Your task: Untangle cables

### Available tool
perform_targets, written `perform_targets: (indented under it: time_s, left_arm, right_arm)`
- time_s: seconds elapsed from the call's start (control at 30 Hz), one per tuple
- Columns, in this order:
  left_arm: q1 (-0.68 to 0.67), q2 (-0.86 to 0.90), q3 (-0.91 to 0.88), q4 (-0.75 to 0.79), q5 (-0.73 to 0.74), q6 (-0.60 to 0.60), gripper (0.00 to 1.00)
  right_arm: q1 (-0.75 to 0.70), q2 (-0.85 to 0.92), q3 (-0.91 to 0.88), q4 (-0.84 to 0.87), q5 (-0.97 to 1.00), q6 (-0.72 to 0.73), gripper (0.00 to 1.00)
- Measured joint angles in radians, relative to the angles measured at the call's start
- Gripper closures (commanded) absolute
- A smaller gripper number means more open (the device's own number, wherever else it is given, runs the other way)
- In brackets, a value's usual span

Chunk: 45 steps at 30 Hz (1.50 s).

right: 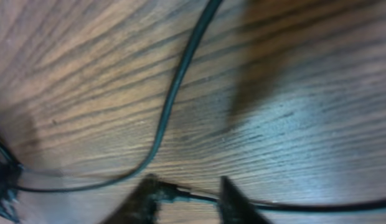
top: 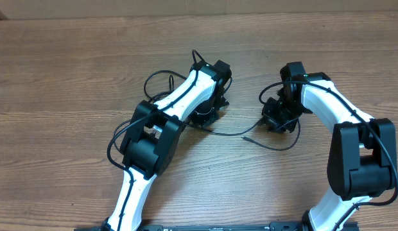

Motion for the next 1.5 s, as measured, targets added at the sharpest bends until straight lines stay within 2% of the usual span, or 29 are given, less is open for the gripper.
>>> perform_targets:
  time_s: [0.1,0.23,0.33,0.47,0.6,0.77,0.97,1.13,1.2,1.5]
  left_arm:
    - [0.002,-0.001,0.002,0.031,0.008,-0.027,0.96]
    - [0.012,-0.002,0.006,0.090,0.017,-0.117,0.96]
    - [0.029,-0.003,0.008,0.114,0.042,-0.198,0.96]
    - [0.079,-0.004,0.008,0.129,0.148,-0.259,0.95]
    - [0.138,-0.002,0.008,0.160,0.274,-0.285,0.96]
    - [0.196,0.001,0.008,0.174,0.382,-0.303,0.96]
    - [0.208,0.001,0.008,0.178,0.423,-0.312,0.96]
    - [0.208,0.001,0.008,0.184,0.434,-0.330,0.96]
    - [0.208,0.001,0.008,0.185,0.436,-0.333,0.96]
    - [0.208,0.001,0.008,0.185,0.444,-0.325,0.96]
  right_arm:
    - [0.006,0.000,0.000,0.002,-0.020,-0.001,0.26]
    - [0.018,0.000,-0.013,0.050,-0.079,0.009,0.26]
    - [0.020,0.000,-0.047,0.106,-0.129,0.059,0.27]
    - [0.024,0.000,-0.104,0.182,-0.170,0.172,0.25]
    - [0.048,-0.003,-0.129,0.230,-0.200,0.314,0.30]
    - [0.111,-0.003,-0.139,0.346,-0.234,0.466,0.44]
    - [0.185,-0.003,-0.139,0.464,-0.251,0.669,0.45]
    - [0.282,-0.003,-0.139,0.546,-0.175,0.869,0.44]
    - [0.327,-0.003,-0.139,0.568,-0.130,0.948,0.41]
    - [0.480,-0.003,-0.139,0.583,0.097,1.265,0.39]
